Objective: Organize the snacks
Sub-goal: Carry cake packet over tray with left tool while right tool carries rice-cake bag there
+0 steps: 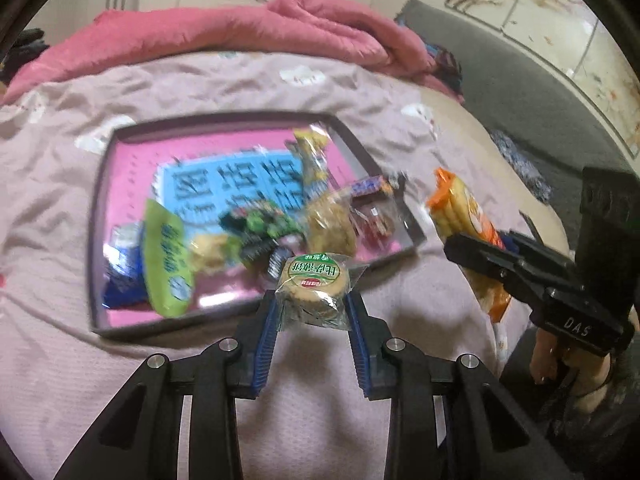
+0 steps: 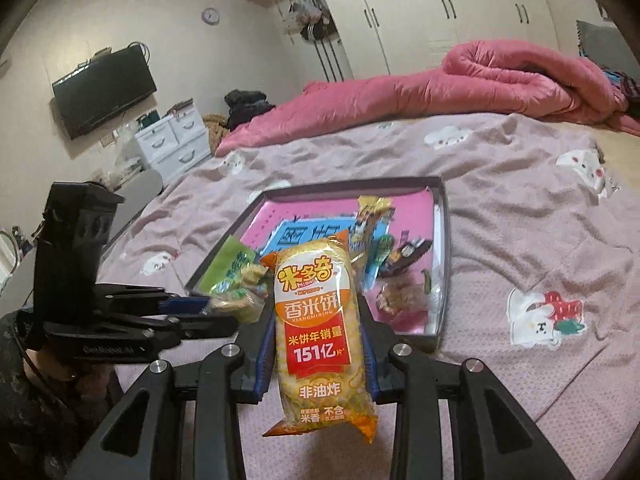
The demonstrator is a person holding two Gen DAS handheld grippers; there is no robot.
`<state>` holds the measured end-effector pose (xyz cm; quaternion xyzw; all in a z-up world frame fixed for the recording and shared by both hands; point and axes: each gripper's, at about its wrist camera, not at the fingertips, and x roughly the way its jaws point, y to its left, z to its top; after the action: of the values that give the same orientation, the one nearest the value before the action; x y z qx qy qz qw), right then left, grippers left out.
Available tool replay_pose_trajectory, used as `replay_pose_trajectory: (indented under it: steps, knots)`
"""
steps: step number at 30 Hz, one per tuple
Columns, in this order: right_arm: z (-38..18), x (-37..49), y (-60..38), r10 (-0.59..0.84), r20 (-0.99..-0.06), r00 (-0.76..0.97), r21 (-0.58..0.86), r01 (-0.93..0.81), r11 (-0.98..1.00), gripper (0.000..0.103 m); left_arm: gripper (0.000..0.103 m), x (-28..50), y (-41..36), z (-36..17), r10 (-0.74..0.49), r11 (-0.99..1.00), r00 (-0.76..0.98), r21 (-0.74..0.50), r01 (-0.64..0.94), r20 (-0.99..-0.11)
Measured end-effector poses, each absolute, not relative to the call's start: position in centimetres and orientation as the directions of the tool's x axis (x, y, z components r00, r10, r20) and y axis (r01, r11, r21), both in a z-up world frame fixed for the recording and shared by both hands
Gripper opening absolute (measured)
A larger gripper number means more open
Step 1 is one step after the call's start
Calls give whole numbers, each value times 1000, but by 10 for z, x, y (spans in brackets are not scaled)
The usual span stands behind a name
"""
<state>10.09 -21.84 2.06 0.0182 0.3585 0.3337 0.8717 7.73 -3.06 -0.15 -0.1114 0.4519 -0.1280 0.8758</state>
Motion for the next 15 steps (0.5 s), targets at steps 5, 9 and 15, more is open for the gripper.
replay_pose_trajectory:
  steps: [5, 9, 15]
  knots:
    - [28, 110, -214, 580, -594, 557, 249, -558, 791, 36, 35, 83, -12, 9, -266, 954, 605, -295, 54, -750]
    - [33, 117, -208, 574, -584, 574, 241, -553, 798, 36, 34, 90, 6, 9, -226, 953, 626, -302, -16, -747]
    - [36, 129, -199, 561, -579, 591, 228, -544, 808, 36, 34, 99, 15, 7, -149, 965, 648, -252, -68, -747]
